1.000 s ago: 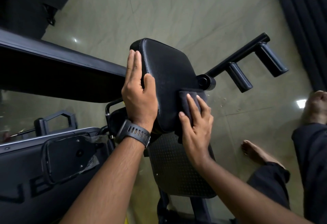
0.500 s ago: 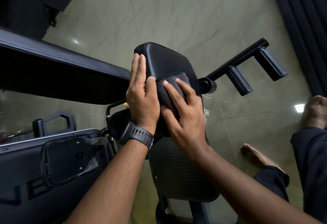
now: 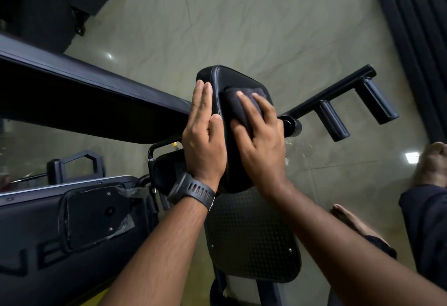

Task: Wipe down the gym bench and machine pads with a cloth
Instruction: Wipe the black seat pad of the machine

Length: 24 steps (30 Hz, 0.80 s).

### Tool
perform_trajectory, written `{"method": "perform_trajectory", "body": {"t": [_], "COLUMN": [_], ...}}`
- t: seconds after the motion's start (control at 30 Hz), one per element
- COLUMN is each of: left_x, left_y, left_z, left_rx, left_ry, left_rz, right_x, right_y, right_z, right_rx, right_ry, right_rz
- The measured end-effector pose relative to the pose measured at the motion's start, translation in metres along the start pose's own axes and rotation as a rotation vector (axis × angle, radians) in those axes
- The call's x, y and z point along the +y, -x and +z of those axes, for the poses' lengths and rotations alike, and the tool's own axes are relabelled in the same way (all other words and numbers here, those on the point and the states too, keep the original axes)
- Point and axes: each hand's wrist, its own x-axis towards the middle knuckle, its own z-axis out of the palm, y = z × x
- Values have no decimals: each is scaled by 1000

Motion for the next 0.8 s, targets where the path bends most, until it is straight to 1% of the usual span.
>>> {"method": "perform_trajectory", "body": {"t": [0.1, 0.13, 0.17, 0.27, 0.33, 0.37, 0.4, 0.43, 0.53, 0.57, 0.6, 0.63, 0.73, 0.77, 0.8], "left_x": [-1, -1, 0, -2, -2, -2, -2, -2, -1, -1, -1, -2, -3, -2, -2], "left_y": [1, 1, 2, 2, 4, 5, 5, 5, 4, 3, 3, 2, 4, 5, 5], "left_z": [1, 1, 0, -1, -2, -2, -1, -1, -1, -2, -2, -2, -2, -1, -1], "left_rx": [10, 8, 3, -18, -27, -27, -22, -17, -13, -16, -20, -25, -37, -29, -18], "left_ry": [-1, -4, -7, -6, 13, 22, 24, 19, 10, 10, 8, 5, 9, 12, 14], "left_rz": [-13, -8, 1, 17, 1, -6, -7, -6, -10, -5, 6, 18, 6, -11, -27], "right_x": [22, 23, 20, -2, -10, -10, -8, -2, 23, 26, 25, 19, 5, 6, 11], "right_y": [-7, 1, 12, 20, -6, -23, -40, -54, -58, -51, -42, -36, -44, -59, -75], "right_z": [1, 2, 3, -1, -2, 0, 2, 4, 5, 4, 1, -1, 2, 5, 8], "right_rx": [6, 0, -6, -11, -38, -53, -64, -64, -48, -53, -50, -41, -58, -85, -121], "right_ry": [-58, -59, -50, -58, -38, -17, -4, -5, -12, -12, -19, -27, -23, -15, -2], "right_rz": [256, 283, 258, 65, -85, -133, -134, -87, 222, 284, 295, 239, -48, -89, -84]}}
